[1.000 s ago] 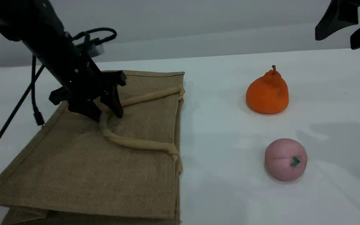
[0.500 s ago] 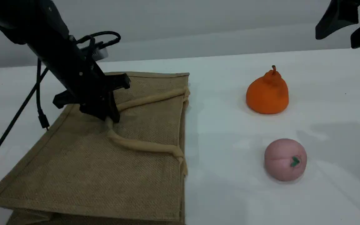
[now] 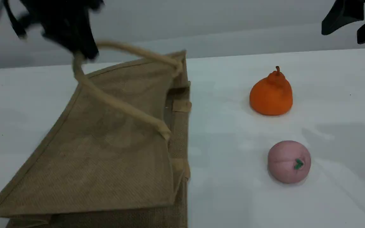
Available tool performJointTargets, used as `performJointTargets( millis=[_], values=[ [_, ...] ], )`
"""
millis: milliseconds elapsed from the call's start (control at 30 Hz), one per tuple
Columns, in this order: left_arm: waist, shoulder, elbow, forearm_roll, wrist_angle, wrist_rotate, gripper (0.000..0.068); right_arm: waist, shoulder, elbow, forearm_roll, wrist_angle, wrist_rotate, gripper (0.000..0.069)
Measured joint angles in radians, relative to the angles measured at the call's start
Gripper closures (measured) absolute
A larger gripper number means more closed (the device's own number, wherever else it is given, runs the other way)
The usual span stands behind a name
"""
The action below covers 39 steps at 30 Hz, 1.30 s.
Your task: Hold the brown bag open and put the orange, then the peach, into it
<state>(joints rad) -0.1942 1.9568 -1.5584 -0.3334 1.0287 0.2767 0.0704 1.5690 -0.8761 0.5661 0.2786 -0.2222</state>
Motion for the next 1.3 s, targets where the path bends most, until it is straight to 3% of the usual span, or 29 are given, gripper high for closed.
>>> performJointTargets(
  millis=[300, 633, 967, 1300],
  values=[
    [0.000, -0.200, 0.000, 0.000, 0.200, 0.131, 0.0597, 0.033, 0.002, 0.000, 0.018, -0.121, -0.013, 0.0289],
    [0.000, -0.264, -0.037, -0.019, 0.196, 0.223, 0.0597, 0.135, 0.129, 0.000, 0.016, -0.258, -0.022, 0.0289],
    [0.000, -0.277, -0.050, -0.173, 0.194, 0.297, 0.0597, 0.152, 0.274, -0.001, 0.000, -0.440, -0.019, 0.0290],
    [0.000, -0.286, -0.051, -0.203, 0.193, 0.298, 0.0597, 0.169, 0.352, -0.131, -0.099, -0.428, -0.019, 0.0290]
  ],
)
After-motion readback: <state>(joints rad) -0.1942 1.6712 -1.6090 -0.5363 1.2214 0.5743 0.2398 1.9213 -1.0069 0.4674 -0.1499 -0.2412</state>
